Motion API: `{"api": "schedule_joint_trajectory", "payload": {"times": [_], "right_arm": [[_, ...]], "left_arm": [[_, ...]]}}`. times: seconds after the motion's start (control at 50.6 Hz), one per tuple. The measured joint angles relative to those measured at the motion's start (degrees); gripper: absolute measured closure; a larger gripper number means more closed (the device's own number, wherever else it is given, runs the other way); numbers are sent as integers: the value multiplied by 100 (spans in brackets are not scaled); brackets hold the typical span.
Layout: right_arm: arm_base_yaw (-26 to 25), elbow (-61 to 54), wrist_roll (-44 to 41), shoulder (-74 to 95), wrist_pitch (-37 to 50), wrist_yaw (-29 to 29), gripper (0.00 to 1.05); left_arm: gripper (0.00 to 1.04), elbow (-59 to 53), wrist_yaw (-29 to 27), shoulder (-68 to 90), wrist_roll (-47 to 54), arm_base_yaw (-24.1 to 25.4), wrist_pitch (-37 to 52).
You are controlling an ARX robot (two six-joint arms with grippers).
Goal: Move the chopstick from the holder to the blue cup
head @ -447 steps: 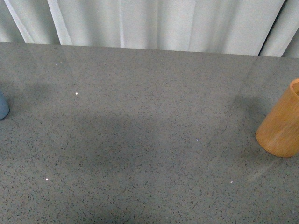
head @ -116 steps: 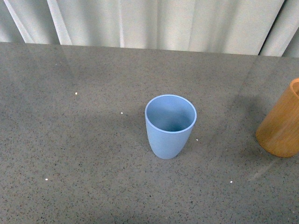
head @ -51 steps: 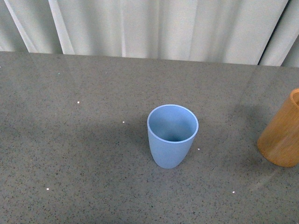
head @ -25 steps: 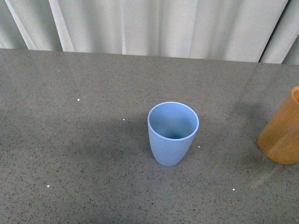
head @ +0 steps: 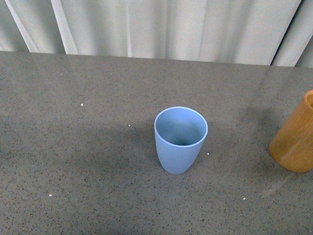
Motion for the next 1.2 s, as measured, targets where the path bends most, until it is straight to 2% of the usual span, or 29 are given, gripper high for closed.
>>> {"api": "schedule_joint_trajectory", "payload": {"times": [0.454, 0.593, 0.889, 1.106, 1.205], "right_arm": [[0, 0, 0, 0, 0, 0, 10], [0, 0, 0, 0, 0, 2, 10], [0, 0, 0, 0, 0, 0, 10], [0, 0, 0, 0, 0, 0, 10], [0, 0, 0, 0, 0, 2, 10]], "left_arm": [[101, 0, 0, -654, 0, 0, -654], [101, 0, 0, -1451, 0, 0, -1613], [100, 0, 0, -1626, -4, 0, -1666], [69, 0, 0, -1626, 0, 0, -1666], [45, 0, 0, -1628, 0, 0, -1666]]}}
